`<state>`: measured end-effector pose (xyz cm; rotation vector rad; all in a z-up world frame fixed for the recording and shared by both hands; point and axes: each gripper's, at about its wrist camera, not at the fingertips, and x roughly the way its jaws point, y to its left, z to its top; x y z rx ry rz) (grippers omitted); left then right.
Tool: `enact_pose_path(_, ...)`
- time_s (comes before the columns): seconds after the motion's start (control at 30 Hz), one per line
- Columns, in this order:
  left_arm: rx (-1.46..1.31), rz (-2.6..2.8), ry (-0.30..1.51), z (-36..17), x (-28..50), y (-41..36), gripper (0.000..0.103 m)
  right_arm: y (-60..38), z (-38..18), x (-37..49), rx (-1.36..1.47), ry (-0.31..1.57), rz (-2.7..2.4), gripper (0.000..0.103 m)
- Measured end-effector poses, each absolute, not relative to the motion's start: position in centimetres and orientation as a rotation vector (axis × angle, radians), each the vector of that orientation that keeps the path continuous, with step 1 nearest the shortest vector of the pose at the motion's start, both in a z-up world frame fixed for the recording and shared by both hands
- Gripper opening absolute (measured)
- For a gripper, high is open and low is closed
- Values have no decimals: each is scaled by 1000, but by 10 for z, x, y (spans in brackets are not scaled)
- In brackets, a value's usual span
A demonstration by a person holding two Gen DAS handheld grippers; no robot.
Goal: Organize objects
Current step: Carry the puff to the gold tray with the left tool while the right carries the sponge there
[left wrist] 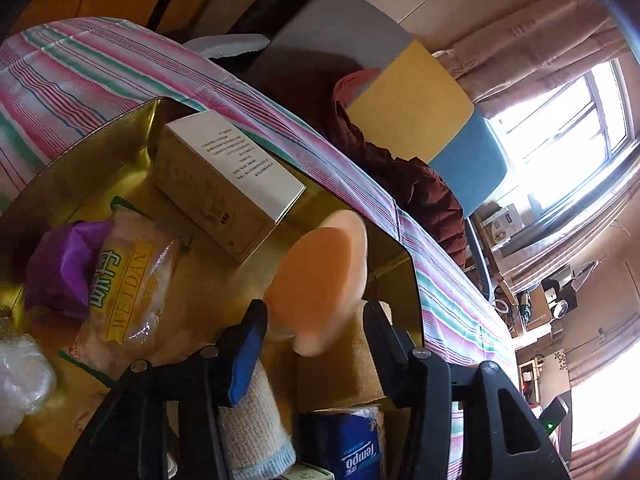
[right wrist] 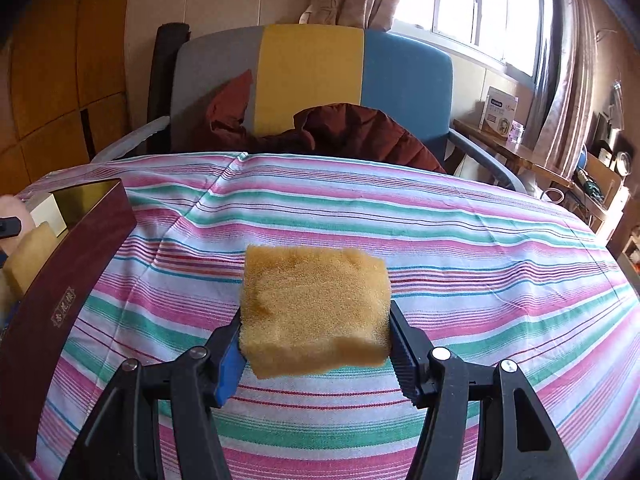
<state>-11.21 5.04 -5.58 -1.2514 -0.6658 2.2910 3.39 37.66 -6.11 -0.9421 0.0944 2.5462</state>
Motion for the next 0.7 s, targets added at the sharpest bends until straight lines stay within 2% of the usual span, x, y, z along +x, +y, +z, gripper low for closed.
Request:
enact_pose_path(0.33, -1189, 2399, -607, -43, -75, 25, 52, 377, -61, 34, -938, 101, 2544, 63)
enact_pose_path(0.53, -1177, 2408, -601, -41, -56, 14, 63, 367, -59, 30, -978, 66, 2577, 63)
enact_pose_path(0.7, -1183, 2426, -593, -42, -45, 5, 64, 338, -43, 27, -1003, 144, 2701, 63)
